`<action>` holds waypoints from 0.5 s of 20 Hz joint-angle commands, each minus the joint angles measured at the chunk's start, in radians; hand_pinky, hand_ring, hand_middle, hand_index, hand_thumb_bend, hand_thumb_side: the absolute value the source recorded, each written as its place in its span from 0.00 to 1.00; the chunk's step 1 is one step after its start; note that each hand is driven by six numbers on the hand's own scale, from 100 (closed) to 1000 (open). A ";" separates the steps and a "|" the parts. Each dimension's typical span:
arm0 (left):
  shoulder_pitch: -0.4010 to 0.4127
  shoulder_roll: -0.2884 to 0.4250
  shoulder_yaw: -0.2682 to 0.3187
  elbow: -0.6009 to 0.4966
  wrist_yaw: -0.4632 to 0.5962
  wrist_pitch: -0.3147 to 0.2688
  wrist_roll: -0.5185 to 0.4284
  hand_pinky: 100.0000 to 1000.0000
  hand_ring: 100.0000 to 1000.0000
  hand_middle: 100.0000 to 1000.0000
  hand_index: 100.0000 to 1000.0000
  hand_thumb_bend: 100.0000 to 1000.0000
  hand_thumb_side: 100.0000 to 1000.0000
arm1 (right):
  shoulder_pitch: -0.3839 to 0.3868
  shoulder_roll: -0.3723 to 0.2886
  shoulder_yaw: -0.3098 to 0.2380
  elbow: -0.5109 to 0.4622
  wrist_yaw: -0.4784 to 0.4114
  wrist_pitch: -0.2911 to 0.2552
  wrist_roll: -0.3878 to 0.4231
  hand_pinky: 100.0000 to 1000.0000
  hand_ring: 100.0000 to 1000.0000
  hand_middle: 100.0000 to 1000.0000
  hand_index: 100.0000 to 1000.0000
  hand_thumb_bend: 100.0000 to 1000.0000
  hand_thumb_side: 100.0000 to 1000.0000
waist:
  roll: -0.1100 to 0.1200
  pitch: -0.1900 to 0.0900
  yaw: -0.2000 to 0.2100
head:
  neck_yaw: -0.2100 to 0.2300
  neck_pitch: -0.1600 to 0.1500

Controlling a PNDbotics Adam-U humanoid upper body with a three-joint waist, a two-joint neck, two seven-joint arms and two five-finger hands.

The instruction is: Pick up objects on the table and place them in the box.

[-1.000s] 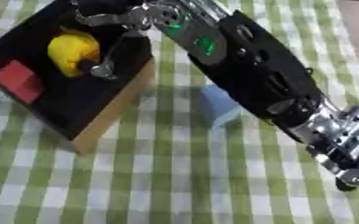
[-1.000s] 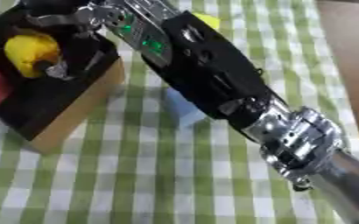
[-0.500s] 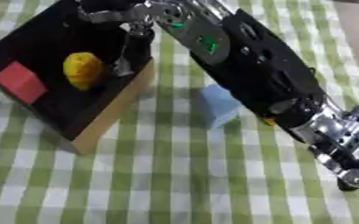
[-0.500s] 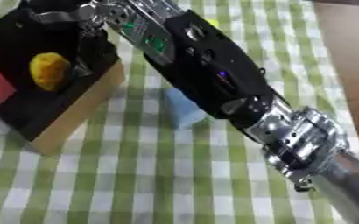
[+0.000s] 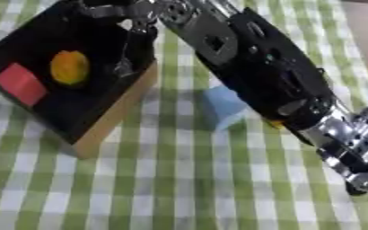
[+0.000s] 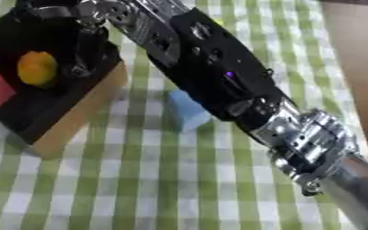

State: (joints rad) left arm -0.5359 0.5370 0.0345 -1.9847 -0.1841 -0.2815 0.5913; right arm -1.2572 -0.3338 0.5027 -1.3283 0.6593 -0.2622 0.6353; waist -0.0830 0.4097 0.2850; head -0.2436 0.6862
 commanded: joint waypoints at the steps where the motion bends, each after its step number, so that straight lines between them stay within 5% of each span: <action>1: 0.003 0.026 0.010 -0.015 0.000 0.000 -0.001 0.78 0.76 0.74 0.81 0.35 0.63 | -0.010 -0.069 -0.026 -0.066 -0.034 0.015 -0.009 0.83 0.82 0.71 0.87 0.35 0.00 | 0.014 -0.038 -0.007 | 0.011 0.012; 10: 0.037 0.042 0.018 -0.015 -0.011 0.007 0.011 0.77 0.76 0.74 0.81 0.35 0.63 | 0.102 -0.361 -0.093 -0.357 -0.221 0.120 -0.002 0.83 0.81 0.71 0.87 0.32 0.00 | 0.019 -0.054 -0.056 | 0.041 0.029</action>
State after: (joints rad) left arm -0.4926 0.5461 0.0407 -1.9847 -0.1889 -0.2754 0.5977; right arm -1.1414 -0.6346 0.4344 -1.6308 0.4675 -0.1597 0.6348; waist -0.0737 0.3815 0.2271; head -0.2078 0.7080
